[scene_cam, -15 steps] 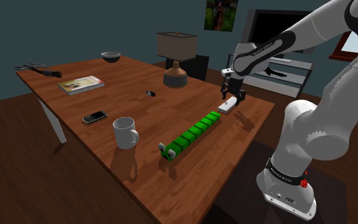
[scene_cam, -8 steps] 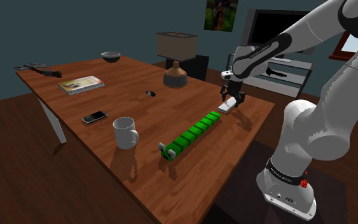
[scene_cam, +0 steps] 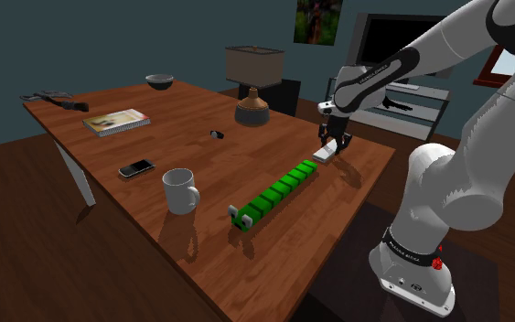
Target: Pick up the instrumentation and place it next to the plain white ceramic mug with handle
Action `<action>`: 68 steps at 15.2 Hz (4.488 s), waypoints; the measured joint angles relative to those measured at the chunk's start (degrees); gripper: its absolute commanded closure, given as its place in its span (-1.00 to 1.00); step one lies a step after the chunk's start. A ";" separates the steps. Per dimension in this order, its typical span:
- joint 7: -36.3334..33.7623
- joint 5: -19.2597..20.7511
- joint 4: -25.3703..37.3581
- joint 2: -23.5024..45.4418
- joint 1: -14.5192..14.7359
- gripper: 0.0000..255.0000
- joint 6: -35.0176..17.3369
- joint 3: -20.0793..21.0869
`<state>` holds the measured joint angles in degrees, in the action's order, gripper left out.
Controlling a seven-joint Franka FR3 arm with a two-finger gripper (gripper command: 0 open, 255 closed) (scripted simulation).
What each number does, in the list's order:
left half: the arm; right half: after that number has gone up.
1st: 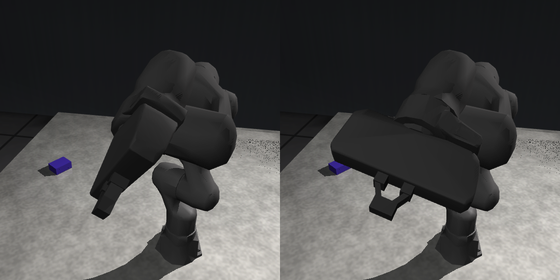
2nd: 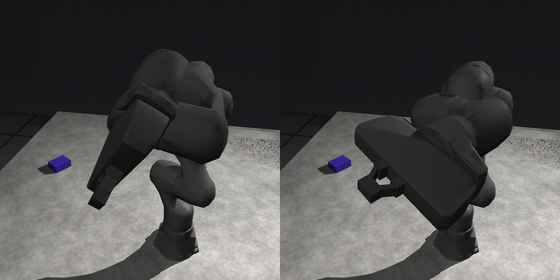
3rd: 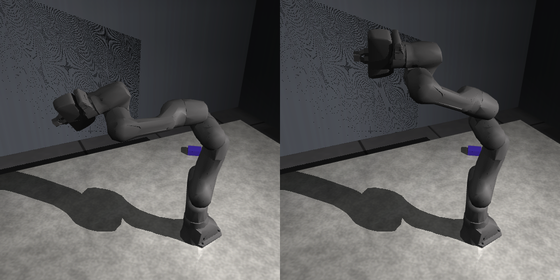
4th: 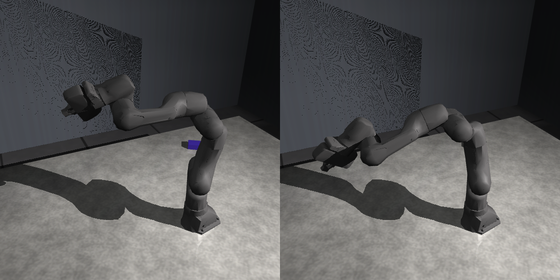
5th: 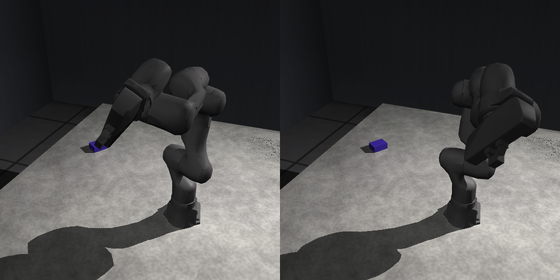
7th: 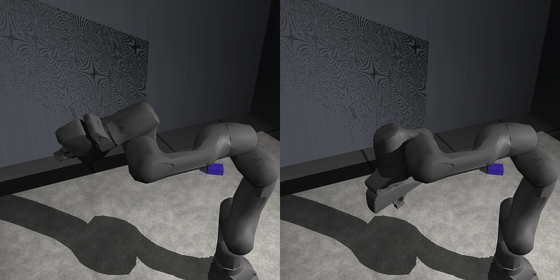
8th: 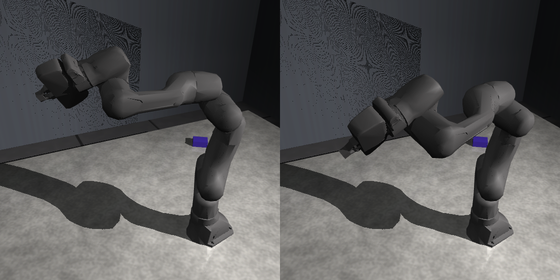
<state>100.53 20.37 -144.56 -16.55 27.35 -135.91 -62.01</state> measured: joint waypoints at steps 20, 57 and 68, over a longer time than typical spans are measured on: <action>-3.50 3.39 5.57 -9.47 -5.27 1.00 14.40 8.84; -22.94 -9.75 20.43 -1.26 5.71 1.00 25.91 28.11; -29.32 -19.02 34.93 14.66 12.23 1.00 26.84 32.30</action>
<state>71.21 1.35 -109.63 -1.89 39.58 -109.07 -29.71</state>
